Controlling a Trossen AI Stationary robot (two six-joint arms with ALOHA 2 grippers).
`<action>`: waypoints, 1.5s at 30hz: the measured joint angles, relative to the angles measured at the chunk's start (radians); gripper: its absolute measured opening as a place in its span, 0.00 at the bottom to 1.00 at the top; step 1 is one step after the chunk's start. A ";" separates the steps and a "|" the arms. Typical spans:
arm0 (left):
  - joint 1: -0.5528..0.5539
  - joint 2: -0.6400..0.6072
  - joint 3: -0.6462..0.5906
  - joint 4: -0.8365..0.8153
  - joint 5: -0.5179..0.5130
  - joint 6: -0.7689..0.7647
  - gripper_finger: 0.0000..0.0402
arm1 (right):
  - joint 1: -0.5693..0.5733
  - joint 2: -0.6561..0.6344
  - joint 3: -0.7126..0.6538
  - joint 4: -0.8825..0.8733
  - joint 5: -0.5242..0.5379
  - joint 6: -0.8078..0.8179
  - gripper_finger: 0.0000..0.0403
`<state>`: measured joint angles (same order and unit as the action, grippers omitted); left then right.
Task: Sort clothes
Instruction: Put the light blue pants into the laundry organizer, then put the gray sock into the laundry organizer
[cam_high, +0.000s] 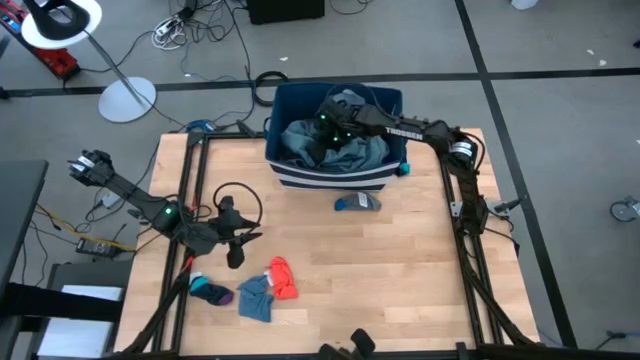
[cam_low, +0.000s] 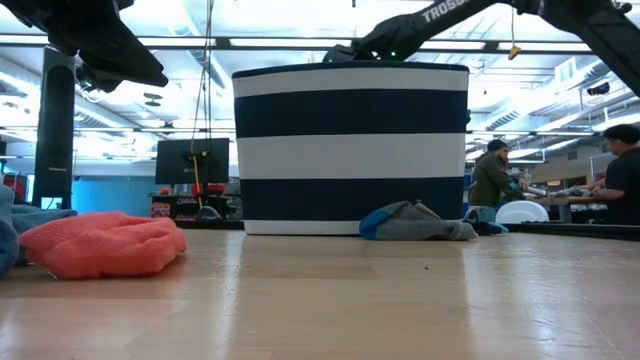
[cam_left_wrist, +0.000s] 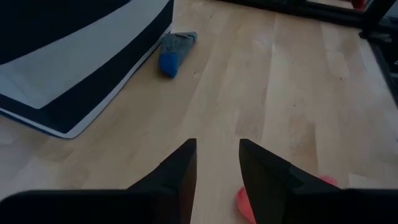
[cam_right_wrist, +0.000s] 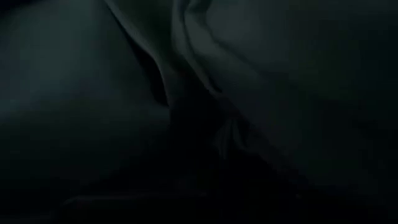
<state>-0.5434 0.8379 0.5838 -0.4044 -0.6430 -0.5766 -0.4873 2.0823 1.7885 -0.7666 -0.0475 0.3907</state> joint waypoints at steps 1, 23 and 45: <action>0.000 0.000 0.000 -0.008 0.000 0.000 0.31 | 0.000 0.001 -0.001 0.005 -0.003 -0.005 0.02; 0.000 0.000 0.000 -0.009 0.000 -0.004 0.31 | 0.024 -0.422 -0.011 -0.067 0.058 -0.067 0.32; 0.000 0.000 0.000 0.145 0.018 -0.004 0.31 | 0.643 -0.711 -0.033 -0.423 0.446 0.122 0.31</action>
<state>-0.5434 0.8379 0.5838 -0.2597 -0.6247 -0.5808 0.1557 1.3718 1.7557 -1.1893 0.3984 0.5126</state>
